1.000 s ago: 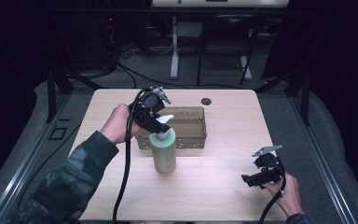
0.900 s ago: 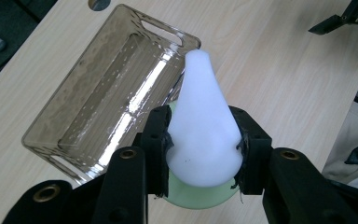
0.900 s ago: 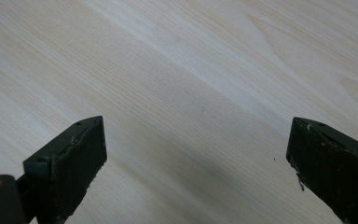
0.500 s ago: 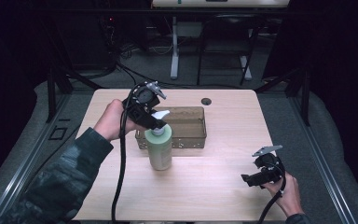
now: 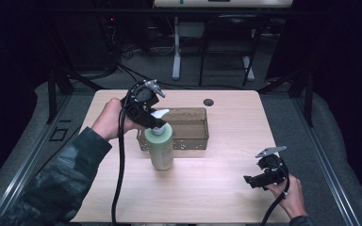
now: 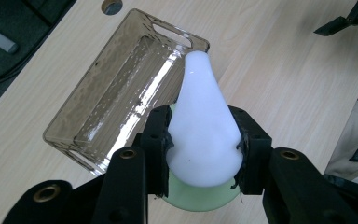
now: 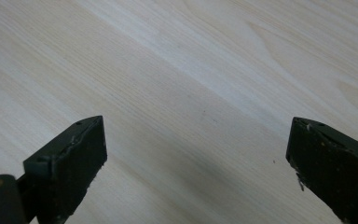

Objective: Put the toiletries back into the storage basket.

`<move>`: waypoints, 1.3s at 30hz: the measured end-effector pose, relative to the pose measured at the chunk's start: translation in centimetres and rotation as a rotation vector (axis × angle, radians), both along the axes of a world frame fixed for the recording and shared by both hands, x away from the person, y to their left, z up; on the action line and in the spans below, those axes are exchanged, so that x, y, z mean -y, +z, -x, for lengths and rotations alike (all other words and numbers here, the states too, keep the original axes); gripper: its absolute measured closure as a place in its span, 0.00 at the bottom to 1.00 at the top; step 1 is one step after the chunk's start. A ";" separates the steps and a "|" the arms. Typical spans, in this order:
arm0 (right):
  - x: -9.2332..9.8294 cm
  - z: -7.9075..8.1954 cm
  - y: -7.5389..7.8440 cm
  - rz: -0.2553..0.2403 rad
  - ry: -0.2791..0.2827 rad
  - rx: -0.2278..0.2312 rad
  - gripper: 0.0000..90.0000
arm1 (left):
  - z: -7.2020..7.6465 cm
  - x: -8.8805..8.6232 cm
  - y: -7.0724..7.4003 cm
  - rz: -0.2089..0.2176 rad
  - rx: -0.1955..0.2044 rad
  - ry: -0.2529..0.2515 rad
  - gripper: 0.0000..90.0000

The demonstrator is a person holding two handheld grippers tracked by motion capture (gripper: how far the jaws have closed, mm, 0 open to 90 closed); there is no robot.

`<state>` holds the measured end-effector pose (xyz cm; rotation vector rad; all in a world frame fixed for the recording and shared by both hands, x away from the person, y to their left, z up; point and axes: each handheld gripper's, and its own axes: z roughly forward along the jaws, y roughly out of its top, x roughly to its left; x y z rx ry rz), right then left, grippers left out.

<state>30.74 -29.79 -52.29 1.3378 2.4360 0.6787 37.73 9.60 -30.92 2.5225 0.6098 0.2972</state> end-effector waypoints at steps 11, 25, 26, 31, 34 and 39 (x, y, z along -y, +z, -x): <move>0.2 -0.1 -0.1 -0.002 -0.004 -0.001 0.05 | -0.2 -0.5 0.4 -0.004 0.004 0.009 0.70; 0.2 0.0 0.1 0.002 -0.006 0.013 0.05 | -0.5 -1.0 1.4 -0.009 0.010 0.021 0.70; 0.3 0.0 0.1 0.002 -0.009 0.011 0.05 | -0.6 -1.1 1.6 -0.011 0.013 0.021 0.70; 0.4 0.0 0.1 0.005 -0.011 0.013 0.05 | -0.7 -1.1 1.9 -0.021 0.024 0.023 0.70; 0.3 0.0 0.1 0.005 -0.010 0.012 0.05 | -0.8 -1.2 2.2 -0.017 0.026 0.032 0.70; 0.3 0.0 0.1 0.005 -0.013 0.008 0.05 | -0.9 -1.5 2.5 -0.014 0.027 0.040 0.70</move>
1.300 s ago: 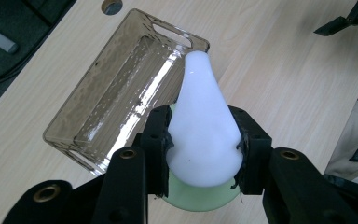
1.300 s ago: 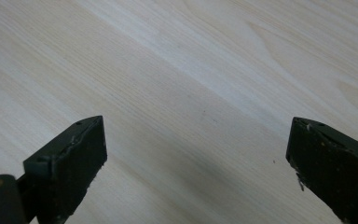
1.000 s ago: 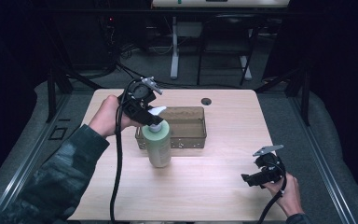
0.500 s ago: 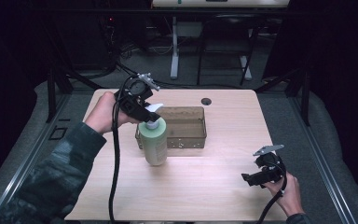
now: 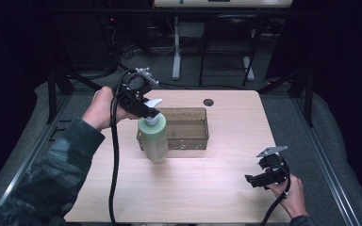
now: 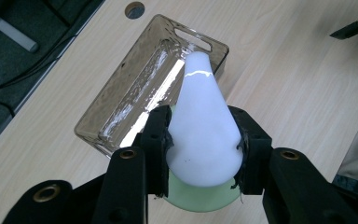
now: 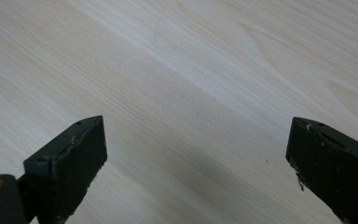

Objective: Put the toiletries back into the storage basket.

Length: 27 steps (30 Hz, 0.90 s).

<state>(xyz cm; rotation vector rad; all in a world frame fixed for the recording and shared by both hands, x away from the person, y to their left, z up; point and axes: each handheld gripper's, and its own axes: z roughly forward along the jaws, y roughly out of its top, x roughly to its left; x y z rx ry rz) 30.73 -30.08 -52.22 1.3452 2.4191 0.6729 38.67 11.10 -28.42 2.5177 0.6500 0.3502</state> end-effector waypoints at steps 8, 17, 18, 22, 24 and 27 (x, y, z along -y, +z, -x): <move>0.0 0.0 0.0 0.003 0.000 0.000 0.06 | 0.1 -0.4 0.8 -0.005 0.009 0.001 0.70; 0.1 0.0 0.0 0.004 0.001 0.009 0.06 | 0.0 -0.5 1.4 -0.008 0.016 0.005 0.70; 0.1 0.0 0.0 0.004 0.000 0.008 0.06 | -0.1 -0.6 1.5 -0.009 0.018 0.004 0.70; 0.2 0.0 0.1 0.001 -0.005 0.006 0.06 | -0.1 -0.5 1.8 -0.005 0.022 0.007 0.70; 0.2 0.0 0.0 0.000 -0.006 0.006 0.06 | -0.2 -0.5 1.9 -0.003 0.023 0.008 0.70; 0.2 0.0 0.1 0.000 -0.006 0.007 0.06 | -0.4 -0.6 2.0 -0.003 0.024 0.009 0.70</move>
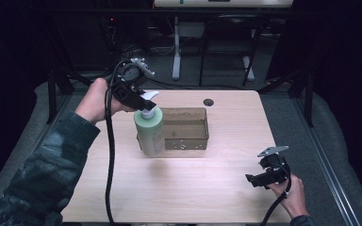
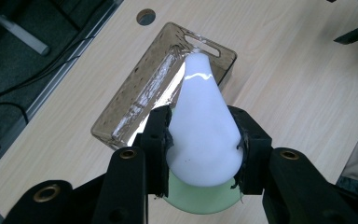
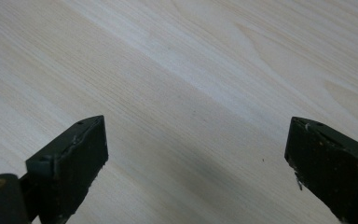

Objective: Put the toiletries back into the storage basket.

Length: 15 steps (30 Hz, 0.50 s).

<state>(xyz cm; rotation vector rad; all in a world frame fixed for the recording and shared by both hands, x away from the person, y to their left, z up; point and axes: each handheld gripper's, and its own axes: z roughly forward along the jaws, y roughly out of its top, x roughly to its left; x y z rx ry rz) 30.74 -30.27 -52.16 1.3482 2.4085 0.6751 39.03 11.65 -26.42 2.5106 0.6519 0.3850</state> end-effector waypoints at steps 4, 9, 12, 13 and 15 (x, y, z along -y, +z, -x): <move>0.0 0.0 0.1 0.002 -0.001 0.007 0.06 | -0.2 0.1 0.2 -0.014 0.003 -0.002 0.70; 0.0 0.1 0.1 -0.002 0.000 0.010 0.06 | -0.4 0.2 0.4 -0.010 0.003 0.000 0.70; 0.0 0.0 0.0 -0.004 0.000 0.004 0.06 | -0.7 0.3 0.4 -0.008 -0.001 0.003 0.70; 0.0 0.0 0.0 -0.004 0.000 0.004 0.06 | -0.7 0.3 0.4 -0.008 -0.001 0.003 0.70; -0.1 0.0 0.0 0.001 0.006 0.006 0.06 | -0.8 0.3 0.5 -0.005 0.003 0.008 0.70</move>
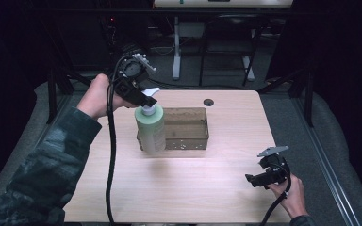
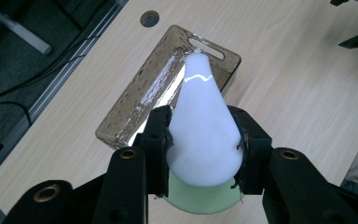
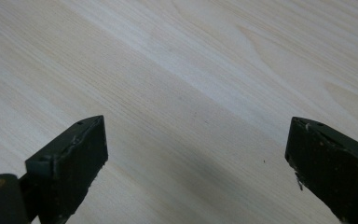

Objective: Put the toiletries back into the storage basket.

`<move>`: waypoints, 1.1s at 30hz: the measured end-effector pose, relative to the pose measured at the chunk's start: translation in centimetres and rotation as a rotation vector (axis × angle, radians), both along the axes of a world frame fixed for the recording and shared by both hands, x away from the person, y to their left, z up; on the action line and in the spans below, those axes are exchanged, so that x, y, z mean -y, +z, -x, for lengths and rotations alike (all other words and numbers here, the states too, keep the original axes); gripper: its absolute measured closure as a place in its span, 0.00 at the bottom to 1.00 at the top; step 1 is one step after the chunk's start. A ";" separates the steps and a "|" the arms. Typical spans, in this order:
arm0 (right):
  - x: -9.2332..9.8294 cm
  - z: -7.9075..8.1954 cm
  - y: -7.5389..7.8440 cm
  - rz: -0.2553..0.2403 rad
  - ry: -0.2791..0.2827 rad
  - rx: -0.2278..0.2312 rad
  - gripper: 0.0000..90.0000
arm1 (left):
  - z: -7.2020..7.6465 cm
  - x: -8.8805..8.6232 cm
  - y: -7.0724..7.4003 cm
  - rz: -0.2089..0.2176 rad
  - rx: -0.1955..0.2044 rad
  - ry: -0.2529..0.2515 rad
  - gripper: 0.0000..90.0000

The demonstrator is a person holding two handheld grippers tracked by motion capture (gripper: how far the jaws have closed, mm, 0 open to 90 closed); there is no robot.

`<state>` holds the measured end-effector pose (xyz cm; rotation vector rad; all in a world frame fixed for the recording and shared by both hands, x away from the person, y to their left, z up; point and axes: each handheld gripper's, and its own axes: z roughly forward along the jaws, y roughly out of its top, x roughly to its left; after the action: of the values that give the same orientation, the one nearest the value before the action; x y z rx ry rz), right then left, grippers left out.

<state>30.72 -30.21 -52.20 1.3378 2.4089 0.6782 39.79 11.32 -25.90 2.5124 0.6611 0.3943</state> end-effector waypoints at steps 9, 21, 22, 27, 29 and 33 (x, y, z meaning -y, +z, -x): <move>-0.1 -0.1 -0.1 0.001 -0.002 -0.007 0.06 | -0.4 -0.5 0.6 -0.004 0.010 0.014 0.70; -0.2 -0.1 -0.2 0.014 0.008 0.005 0.05 | -1.6 -1.4 1.1 -0.001 0.010 0.067 0.70; -0.2 -0.1 -0.2 0.014 0.008 0.005 0.05 | -1.6 -1.4 1.1 -0.001 0.010 0.067 0.70; -0.2 -0.1 -0.1 0.015 0.007 0.008 0.04 | -2.3 -1.8 1.0 0.018 0.004 0.083 0.70; -0.2 -0.1 -0.1 0.022 0.007 0.009 0.03 | -2.6 -1.9 1.0 0.024 0.003 0.092 0.70; -0.2 -0.1 -0.2 0.024 0.009 0.008 0.03 | -2.9 -1.8 1.1 0.016 0.007 0.095 0.70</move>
<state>30.79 -30.04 -52.39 1.3129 2.4103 0.6540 42.67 13.10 -24.83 2.4697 0.7797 0.4303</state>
